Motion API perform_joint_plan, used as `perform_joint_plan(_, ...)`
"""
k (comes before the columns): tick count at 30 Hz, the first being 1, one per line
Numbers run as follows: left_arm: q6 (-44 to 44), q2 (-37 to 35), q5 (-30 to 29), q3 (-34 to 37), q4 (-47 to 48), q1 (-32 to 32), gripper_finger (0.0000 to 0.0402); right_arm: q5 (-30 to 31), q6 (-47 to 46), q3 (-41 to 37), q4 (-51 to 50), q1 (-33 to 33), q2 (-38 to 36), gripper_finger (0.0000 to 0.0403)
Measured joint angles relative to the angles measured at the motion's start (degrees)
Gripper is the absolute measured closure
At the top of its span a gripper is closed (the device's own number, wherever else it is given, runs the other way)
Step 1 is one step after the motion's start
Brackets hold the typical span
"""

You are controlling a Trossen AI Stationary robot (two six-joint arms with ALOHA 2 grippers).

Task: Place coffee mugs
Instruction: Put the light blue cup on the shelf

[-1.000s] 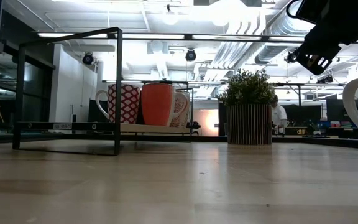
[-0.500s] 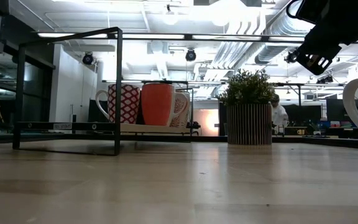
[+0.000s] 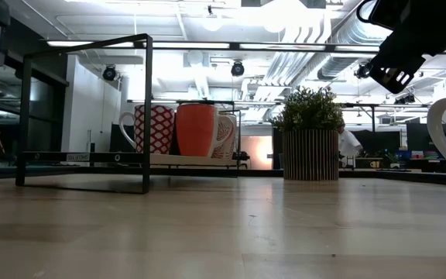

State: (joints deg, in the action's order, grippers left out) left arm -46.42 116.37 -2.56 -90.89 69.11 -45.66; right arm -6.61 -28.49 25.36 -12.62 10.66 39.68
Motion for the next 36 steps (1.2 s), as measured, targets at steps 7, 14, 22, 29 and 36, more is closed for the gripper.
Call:
perform_joint_plan(7,-2.7,0.0,-0.1,0.0,-0.3,1.9,0.0391,0.0,0.3,0.0,0.0,0.0,0.0,0.0325)
perform_joint_plan(14,0.8,-1.0,-8.5,0.2,-5.0,7.0,0.0392,0.2,0.2,0.0,0.0,0.0,0.0,0.0325)
perform_joint_plan(22,13.6,-3.4,-17.4,-4.4,-9.2,16.9,0.0393,1.3,-0.2,0.0,0.0,0.0,0.0,0.0325)
perform_joint_plan(29,26.3,-3.8,-17.3,-9.4,-8.5,24.5,0.0393,2.0,-1.7,0.0,0.0,0.0,0.0,0.0325)
perform_joint_plan(36,35.3,-3.9,-15.5,-12.9,-7.2,31.3,0.0393,2.1,-1.6,0.0,0.0,0.0,0.0,0.0325)
